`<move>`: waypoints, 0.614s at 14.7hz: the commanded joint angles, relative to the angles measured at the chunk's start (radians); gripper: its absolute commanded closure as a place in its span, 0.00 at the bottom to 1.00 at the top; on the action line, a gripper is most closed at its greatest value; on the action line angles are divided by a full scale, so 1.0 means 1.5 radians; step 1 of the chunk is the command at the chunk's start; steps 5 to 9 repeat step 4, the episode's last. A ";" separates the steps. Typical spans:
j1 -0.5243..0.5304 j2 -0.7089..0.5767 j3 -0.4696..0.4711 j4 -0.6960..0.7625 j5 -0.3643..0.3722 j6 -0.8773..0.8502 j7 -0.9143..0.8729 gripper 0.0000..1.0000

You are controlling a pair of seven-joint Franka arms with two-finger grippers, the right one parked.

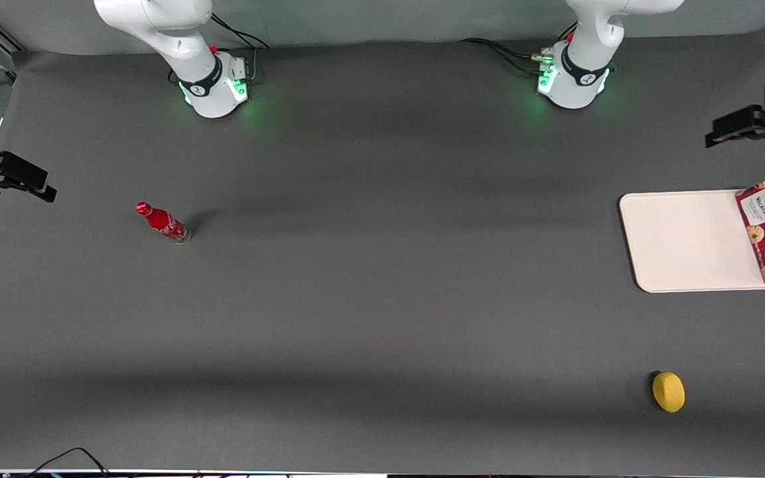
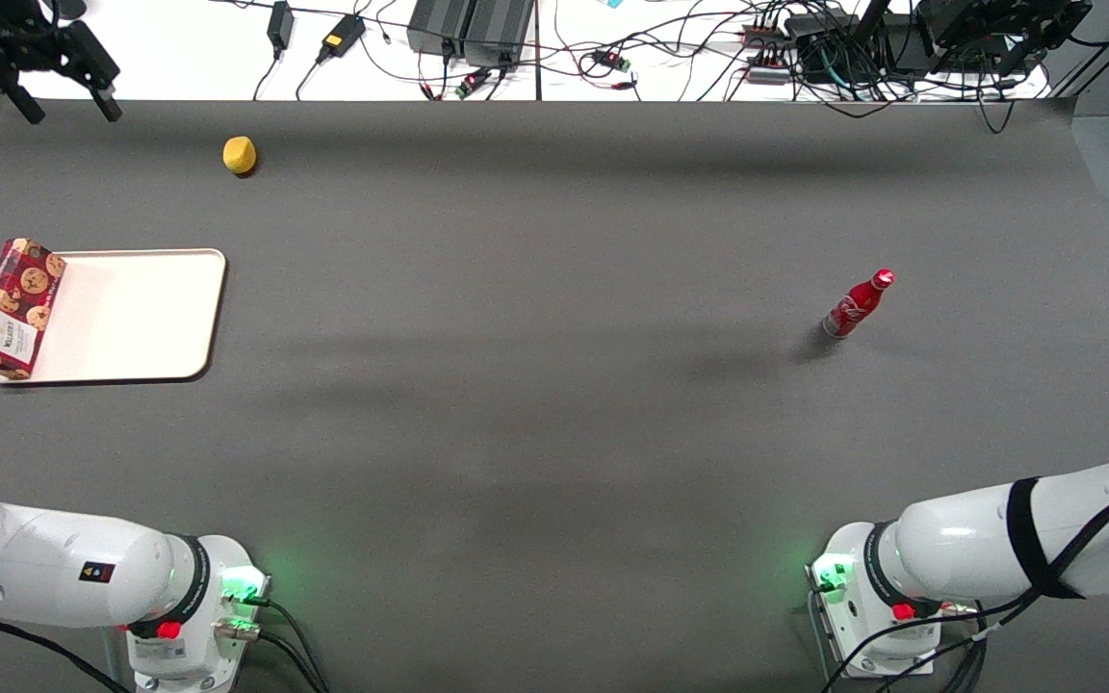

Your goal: Place red cookie box on tray

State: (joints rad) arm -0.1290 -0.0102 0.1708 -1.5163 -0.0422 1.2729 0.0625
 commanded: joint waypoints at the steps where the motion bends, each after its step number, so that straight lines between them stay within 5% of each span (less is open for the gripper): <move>1: 0.010 -0.100 -0.020 -0.123 0.047 0.080 -0.029 0.00; 9: 0.010 -0.062 -0.019 -0.057 0.048 0.067 -0.003 0.00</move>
